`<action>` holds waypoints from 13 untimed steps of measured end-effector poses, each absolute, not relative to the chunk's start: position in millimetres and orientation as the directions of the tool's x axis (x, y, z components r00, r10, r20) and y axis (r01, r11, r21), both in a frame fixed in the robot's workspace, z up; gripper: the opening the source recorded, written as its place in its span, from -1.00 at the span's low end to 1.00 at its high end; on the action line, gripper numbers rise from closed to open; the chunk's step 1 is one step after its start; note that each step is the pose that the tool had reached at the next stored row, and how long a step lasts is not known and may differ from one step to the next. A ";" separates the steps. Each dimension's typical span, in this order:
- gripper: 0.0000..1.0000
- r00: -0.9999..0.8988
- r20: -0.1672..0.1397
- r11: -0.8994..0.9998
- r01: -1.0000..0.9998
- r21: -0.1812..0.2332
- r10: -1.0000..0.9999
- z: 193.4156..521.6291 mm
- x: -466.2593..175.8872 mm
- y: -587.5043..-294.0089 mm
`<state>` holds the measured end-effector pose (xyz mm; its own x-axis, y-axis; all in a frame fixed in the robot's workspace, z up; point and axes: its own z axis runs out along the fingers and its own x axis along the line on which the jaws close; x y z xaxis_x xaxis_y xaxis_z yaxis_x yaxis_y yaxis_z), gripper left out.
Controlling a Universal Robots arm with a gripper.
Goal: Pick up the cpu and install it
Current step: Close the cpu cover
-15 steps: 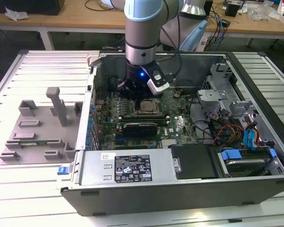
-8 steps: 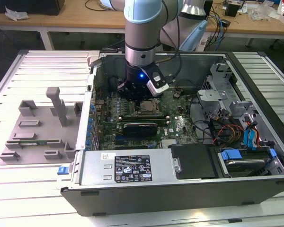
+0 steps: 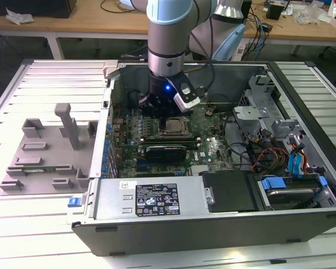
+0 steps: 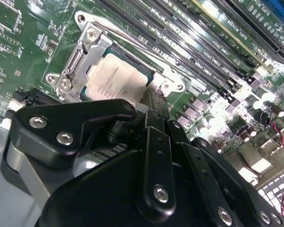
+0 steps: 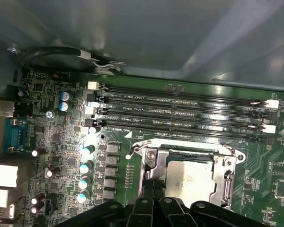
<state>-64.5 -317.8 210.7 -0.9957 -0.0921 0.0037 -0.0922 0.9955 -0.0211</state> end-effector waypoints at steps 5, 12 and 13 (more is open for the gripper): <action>-0.79 -0.996 0.004 0.996 -0.092 -0.021 -0.092 210.8 -50.5 -317.8; -0.79 -0.996 0.006 0.996 -0.092 -0.021 -0.092 222.0 -33.1 -317.8; -0.79 -0.996 0.005 0.996 -0.092 -0.021 -0.092 228.4 -33.1 -317.8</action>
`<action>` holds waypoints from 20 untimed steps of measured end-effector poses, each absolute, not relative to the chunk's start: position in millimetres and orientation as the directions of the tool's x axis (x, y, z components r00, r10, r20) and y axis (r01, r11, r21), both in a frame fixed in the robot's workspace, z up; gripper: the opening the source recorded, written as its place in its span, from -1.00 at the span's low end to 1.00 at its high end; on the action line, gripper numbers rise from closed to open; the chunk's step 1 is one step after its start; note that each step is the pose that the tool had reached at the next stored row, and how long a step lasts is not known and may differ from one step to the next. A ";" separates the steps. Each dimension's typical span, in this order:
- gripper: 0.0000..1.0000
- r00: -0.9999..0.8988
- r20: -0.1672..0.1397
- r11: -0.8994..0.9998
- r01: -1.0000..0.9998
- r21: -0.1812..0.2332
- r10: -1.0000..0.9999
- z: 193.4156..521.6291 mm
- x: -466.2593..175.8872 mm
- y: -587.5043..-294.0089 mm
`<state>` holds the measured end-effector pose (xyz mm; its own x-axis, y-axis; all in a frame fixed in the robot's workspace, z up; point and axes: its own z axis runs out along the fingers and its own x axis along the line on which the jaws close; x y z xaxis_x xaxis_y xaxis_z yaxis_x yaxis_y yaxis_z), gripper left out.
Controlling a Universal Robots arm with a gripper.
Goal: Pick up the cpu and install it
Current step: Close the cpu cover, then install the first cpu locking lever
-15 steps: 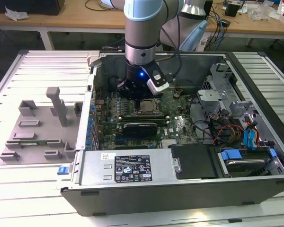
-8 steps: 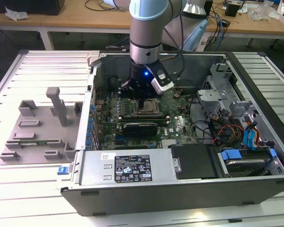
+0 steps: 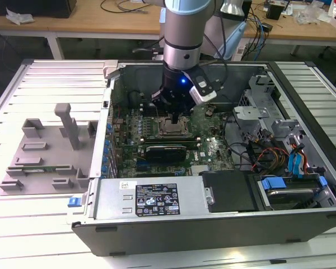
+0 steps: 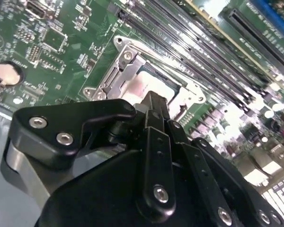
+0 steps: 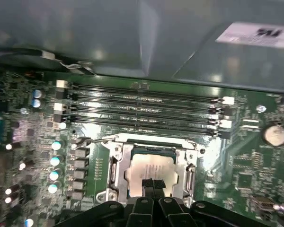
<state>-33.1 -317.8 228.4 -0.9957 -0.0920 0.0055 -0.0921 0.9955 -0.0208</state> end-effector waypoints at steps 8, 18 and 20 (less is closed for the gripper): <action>-0.79 -0.996 0.006 0.996 -0.092 -0.021 -0.092 231.9 -33.1 -317.8; -0.79 -0.996 0.006 0.996 -0.092 -0.021 -0.092 240.4 -33.1 -317.8; -0.79 -0.996 0.006 0.996 -0.092 -0.021 -0.092 250.0 -33.1 -317.8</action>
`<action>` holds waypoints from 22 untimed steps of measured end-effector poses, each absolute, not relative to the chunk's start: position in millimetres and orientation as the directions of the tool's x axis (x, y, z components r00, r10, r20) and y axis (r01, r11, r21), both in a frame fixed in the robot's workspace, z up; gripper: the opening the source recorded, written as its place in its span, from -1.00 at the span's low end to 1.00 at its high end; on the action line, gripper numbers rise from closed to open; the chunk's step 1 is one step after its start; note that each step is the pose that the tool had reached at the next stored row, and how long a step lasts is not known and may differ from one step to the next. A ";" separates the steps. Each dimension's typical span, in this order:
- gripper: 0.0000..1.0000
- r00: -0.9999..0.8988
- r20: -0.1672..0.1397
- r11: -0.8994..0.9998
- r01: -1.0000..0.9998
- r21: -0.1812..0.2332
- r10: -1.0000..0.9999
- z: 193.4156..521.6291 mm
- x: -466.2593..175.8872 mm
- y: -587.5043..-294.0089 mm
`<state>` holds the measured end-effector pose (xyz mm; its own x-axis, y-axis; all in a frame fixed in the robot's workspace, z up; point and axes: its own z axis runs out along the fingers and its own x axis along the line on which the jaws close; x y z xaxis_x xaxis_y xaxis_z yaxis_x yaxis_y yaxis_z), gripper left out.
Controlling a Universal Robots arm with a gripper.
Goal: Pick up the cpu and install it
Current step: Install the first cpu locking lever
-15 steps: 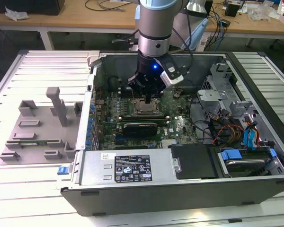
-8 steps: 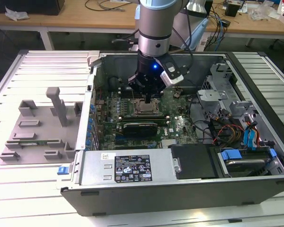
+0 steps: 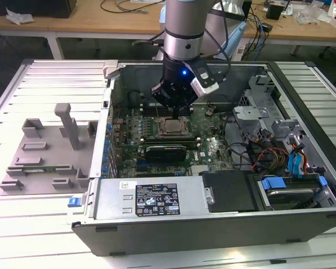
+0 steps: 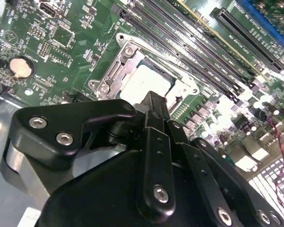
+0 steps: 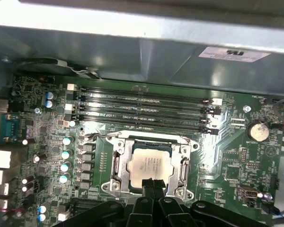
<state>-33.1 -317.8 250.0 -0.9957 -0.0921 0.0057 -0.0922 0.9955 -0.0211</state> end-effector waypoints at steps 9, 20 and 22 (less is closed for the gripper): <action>-0.79 -0.996 0.005 0.996 -0.092 -0.019 -0.092 250.3 -42.4 -317.8; -0.79 -0.996 0.005 0.996 -0.092 -0.019 -0.092 250.3 -64.0 -317.8; -0.79 -0.996 0.005 0.996 -0.092 -0.018 -0.092 250.2 -65.6 -317.8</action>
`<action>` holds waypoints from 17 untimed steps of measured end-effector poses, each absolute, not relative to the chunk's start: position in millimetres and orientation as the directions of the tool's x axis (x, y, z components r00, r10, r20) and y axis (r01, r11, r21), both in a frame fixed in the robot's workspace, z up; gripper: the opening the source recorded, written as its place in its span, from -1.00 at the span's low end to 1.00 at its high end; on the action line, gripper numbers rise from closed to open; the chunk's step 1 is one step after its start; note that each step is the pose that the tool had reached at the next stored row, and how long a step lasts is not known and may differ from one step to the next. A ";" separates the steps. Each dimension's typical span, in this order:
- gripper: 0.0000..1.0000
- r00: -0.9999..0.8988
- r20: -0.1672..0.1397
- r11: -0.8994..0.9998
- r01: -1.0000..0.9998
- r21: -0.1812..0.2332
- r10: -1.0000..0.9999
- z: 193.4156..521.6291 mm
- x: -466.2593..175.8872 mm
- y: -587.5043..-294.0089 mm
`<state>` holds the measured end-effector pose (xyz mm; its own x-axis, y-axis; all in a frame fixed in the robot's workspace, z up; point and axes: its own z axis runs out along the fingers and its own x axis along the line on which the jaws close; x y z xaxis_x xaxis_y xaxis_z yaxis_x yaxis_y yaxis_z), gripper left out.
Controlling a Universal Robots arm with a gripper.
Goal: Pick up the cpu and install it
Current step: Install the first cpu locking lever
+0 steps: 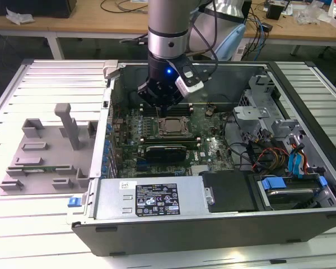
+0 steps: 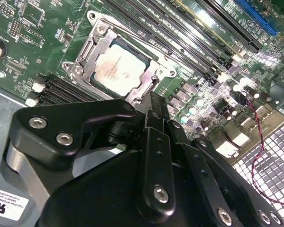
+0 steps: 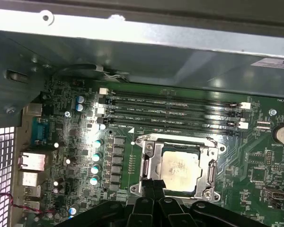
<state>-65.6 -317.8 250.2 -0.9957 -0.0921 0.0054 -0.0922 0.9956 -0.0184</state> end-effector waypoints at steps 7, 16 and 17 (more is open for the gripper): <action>-0.79 -0.996 0.005 0.996 -0.092 -0.018 -0.092 250.3 -80.4 -317.8; -0.79 -0.996 -0.005 0.993 -0.092 0.076 -0.092 250.2 -95.3 -317.8; -0.79 -0.996 -0.006 0.991 -0.092 0.094 -0.092 250.3 -95.8 -317.8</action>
<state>-95.8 -317.8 250.3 -0.9957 -0.0920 -0.0064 -0.0922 0.9913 0.0939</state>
